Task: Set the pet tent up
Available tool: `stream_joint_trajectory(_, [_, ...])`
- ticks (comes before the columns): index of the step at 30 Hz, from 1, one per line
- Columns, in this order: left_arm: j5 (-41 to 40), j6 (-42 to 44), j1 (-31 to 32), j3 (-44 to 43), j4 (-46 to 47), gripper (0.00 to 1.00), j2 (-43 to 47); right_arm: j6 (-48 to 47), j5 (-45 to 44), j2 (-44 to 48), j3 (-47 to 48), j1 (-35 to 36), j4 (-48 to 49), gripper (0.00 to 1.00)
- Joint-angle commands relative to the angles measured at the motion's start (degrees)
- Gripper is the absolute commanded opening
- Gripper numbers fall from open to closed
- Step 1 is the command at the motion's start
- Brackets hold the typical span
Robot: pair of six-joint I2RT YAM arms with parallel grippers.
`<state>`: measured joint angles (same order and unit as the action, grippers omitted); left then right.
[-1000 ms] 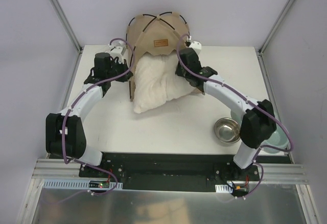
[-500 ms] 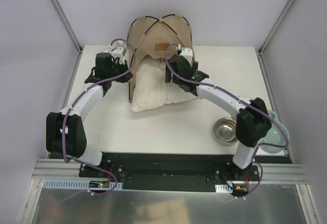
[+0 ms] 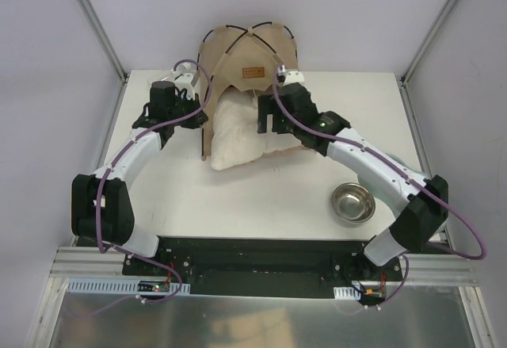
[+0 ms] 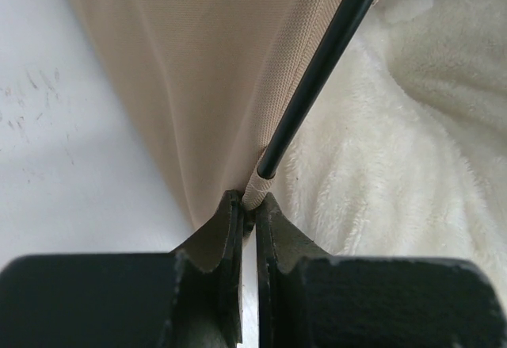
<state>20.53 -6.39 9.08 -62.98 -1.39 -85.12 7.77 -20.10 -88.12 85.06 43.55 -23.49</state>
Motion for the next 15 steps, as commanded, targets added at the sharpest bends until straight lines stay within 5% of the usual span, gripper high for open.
stream_joint_trajectory(1, [1.35, -3.63, 0.94, -1.44, -1.25, 0.00, -0.48, 0.21, 5.42, -7.83, 3.43, 2.15, -4.01, 0.99])
stream_joint_trajectory(8, [1.17, -3.63, 1.20, -1.36, -1.69, 0.00, -0.57, -0.47, 8.32, -24.63, 10.13, 2.15, -8.07, 0.99])
stream_joint_trajectory(11, [0.91, -3.54, 1.20, -1.44, -2.13, 0.00, -0.57, -0.65, 6.13, -27.54, 8.91, 2.15, -6.58, 0.86])
stream_joint_trajectory(15, [0.74, -3.71, 1.20, -1.53, -2.30, 0.00, -0.40, -0.65, 1.12, -28.78, 5.66, 2.15, -2.72, 0.28])
